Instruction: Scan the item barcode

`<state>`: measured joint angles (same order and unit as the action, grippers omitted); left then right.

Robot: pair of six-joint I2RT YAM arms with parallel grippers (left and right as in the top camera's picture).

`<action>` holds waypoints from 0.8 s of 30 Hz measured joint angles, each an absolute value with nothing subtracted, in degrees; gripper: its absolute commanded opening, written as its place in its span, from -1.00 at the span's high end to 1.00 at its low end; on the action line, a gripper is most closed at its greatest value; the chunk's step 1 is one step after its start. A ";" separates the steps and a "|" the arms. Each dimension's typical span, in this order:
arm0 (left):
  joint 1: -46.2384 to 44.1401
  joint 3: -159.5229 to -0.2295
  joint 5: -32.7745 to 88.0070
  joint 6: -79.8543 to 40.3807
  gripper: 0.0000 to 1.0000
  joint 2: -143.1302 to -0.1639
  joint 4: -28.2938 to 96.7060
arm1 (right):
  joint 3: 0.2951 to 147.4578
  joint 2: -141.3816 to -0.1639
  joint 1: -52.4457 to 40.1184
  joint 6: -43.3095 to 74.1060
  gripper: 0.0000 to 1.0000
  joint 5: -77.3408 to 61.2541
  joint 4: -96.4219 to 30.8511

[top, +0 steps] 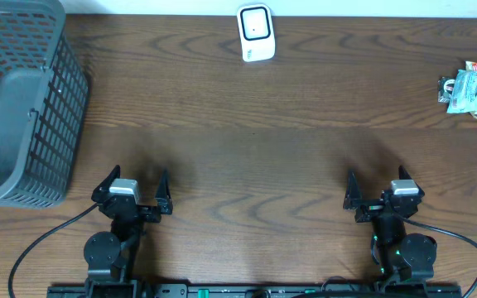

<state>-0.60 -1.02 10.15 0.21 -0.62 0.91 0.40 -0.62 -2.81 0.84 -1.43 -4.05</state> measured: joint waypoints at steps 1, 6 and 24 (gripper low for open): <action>-0.60 -1.04 10.13 0.21 -0.95 -0.62 0.95 | 0.40 -0.62 -2.81 0.84 -0.98 -1.43 -4.05; -0.60 -1.06 9.85 0.21 -0.95 -0.62 1.04 | 0.40 -0.62 -2.81 0.84 -0.98 -1.43 -4.05; -0.60 -1.23 6.04 0.23 -0.95 -0.62 1.69 | 0.40 -0.62 -2.81 0.84 -0.99 -1.43 -4.05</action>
